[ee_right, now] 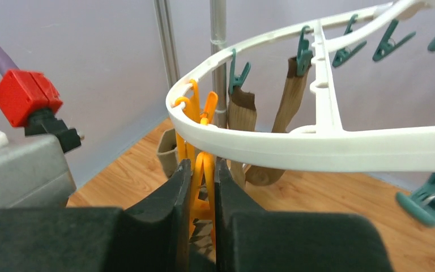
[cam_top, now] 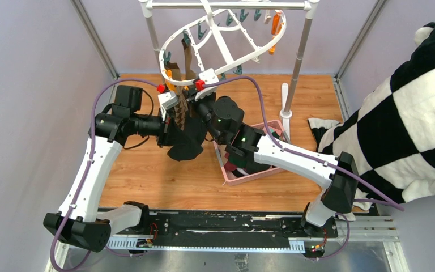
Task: Remove the socks clipped to the hanger
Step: Remove the sock from the hanger, then place the sock in the bin.
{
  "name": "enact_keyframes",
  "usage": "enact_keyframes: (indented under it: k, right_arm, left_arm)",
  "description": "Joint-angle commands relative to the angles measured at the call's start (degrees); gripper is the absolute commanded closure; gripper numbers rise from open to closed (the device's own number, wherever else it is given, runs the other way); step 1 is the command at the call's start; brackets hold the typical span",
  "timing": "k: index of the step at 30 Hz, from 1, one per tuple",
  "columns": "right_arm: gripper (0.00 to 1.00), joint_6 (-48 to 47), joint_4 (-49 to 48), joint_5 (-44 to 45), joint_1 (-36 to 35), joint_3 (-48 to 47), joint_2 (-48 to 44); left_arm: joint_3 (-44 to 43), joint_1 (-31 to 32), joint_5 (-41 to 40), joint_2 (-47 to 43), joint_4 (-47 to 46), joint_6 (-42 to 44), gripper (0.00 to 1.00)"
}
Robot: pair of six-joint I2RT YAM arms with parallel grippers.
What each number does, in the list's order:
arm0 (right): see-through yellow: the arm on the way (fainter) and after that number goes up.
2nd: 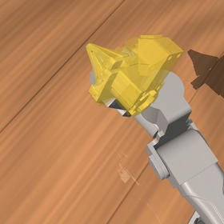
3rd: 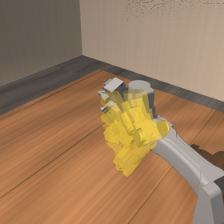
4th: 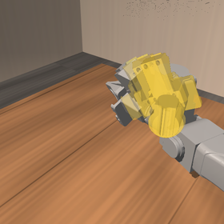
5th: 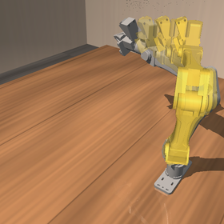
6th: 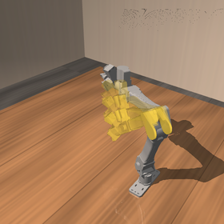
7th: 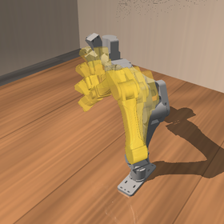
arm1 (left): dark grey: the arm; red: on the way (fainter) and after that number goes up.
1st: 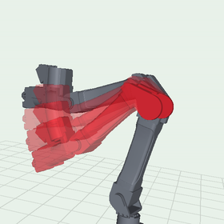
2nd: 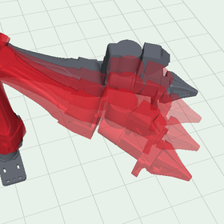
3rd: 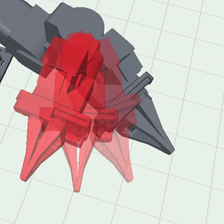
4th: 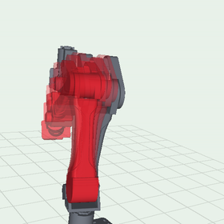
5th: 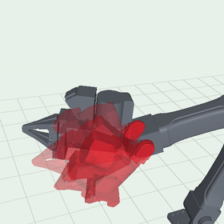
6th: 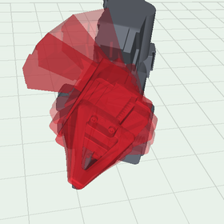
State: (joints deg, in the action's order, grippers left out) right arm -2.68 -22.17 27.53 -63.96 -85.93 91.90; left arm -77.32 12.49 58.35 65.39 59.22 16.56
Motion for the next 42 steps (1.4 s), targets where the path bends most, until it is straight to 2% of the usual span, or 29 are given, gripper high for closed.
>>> enact_keyframes:
  k: [1, 4, 5, 6, 11, 13, 14, 21, 24, 30, 31, 34, 38, 39, 42]
  right_arm:
    - [0.95, 1.5, -2.3, -1.8, 0.4, -1.7, -0.4]
    - [0.99, 2.3, -2.2, -2.7, 0.7, -1.1, -1.2]
    - [0.97, 3.1, -2.1, -3.3, 0.9, -0.6, -1.8]
    - [0.91, 4.4, -2.0, -4.1, 1.0, 0.0, -2.4]
    - [0.28, 7.4, -1.4, -10.9, 1.9, 7.9, -8.9]
    - [0.03, 8.7, -1.3, -16.7, 2.9, 12.9, -13.5]
    - [0.0, 9.3, -1.5, -19.8, 3.5, 15.7, -15.5]
    - [0.0, 10.8, -2.2, -52.1, 8.4, 30.1, -23.9]
    - [0.0, 7.7, -1.1, -59.0, 8.5, 32.0, -23.4]
    - [0.03, 7.1, -3.5, -63.1, 8.5, 29.7, -18.1]
    - [0.15, 8.8, -4.3, -63.4, 8.5, 29.1, -17.3]
    - [0.37, 11.1, -6.6, -63.4, 8.5, 28.0, -15.7]
    - [0.9, 12.5, -8.4, -61.4, 8.5, 29.1, -16.7]
    - [0.98, 12.7, -8.6, -60.8, 8.5, 29.4, -17.2]
    - [1.0, 13.1, -8.0, -59.4, 8.5, 30.3, -18.8]
  left_arm:
    - [1.2, 0.4, -1.6, -1.8, 0.9, 1.0, 1.0]
    - [1.3, 0.4, -2.2, -2.2, 0.9, 1.0, 1.0]
    - [1.2, 0.4, -2.5, -2.4, 0.8, 1.1, 1.0]
    - [1.2, 0.4, -2.7, -2.7, 0.8, 1.1, 1.0]
    - [1.8, 0.4, -3.1, -4.4, 0.8, 2.0, 1.0]
    - [2.3, 0.4, -3.0, -5.1, 0.7, 2.6, 1.0]
    - [2.6, 0.4, -3.0, -5.3, 0.7, 2.8, 1.0]
    - [2.9, 0.5, -1.6, -5.9, 0.7, 4.1, 1.0]
    - [2.8, 0.5, -0.6, -6.4, 0.7, 4.2, 1.0]
    - [2.7, 0.5, 0.0, -7.8, 0.7, 4.1, 1.0]
    - [2.7, 0.5, -0.1, -8.2, 0.7, 3.9, 1.0]
    - [2.8, 0.5, -0.3, -8.8, 0.7, 3.7, 1.0]
    - [3.6, 0.5, -0.8, -9.6, 0.6, 4.0, 1.0]
    - [3.8, 0.5, -0.9, -9.7, 0.7, 4.3, 1.0]
    - [4.5, 0.5, -1.7, -9.9, 0.7, 4.4, 1.0]
